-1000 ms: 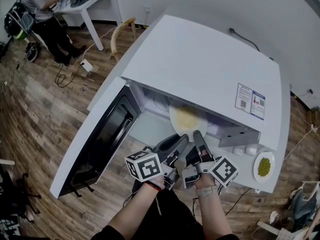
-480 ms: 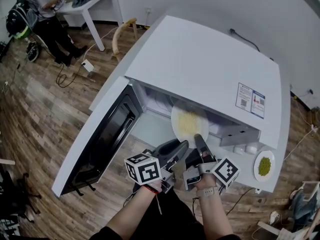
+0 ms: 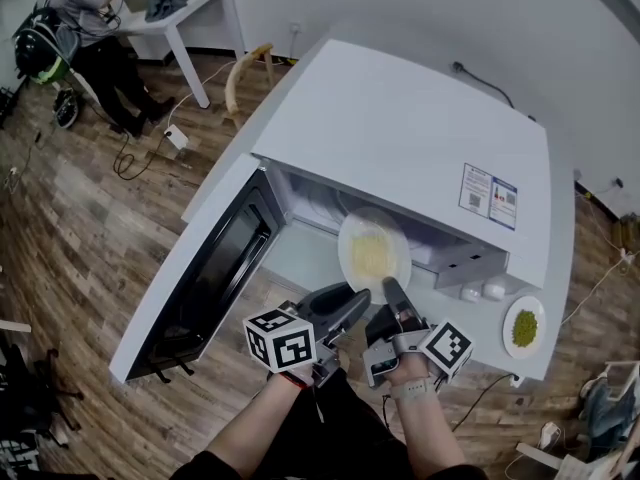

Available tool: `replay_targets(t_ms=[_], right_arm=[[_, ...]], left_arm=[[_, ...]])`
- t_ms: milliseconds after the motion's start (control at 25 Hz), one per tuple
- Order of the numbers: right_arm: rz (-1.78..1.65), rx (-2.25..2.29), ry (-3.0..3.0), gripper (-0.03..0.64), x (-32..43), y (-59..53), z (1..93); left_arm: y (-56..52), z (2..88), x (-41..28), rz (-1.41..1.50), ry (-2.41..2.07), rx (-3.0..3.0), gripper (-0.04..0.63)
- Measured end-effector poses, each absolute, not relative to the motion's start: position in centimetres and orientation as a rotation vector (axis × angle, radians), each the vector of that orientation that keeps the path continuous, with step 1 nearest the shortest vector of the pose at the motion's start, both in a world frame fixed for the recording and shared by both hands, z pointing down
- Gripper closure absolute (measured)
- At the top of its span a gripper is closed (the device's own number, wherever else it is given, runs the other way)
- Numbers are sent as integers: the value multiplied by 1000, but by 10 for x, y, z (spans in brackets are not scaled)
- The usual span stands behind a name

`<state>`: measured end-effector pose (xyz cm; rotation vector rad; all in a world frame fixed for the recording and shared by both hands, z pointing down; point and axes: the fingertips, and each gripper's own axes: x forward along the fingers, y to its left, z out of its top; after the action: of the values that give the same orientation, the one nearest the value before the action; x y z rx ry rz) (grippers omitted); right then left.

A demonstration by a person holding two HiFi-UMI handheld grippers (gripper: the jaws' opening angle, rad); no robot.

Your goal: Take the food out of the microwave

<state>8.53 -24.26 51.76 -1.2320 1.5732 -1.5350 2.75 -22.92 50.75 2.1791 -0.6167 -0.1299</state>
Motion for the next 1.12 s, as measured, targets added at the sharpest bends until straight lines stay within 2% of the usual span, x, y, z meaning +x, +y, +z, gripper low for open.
replay_targets(t_ms=[1120], right_arm=[[-1553,-1178,1682,558,69,-180,489]], left_arm=[[-165,475,12,-69,-600,2238,472]])
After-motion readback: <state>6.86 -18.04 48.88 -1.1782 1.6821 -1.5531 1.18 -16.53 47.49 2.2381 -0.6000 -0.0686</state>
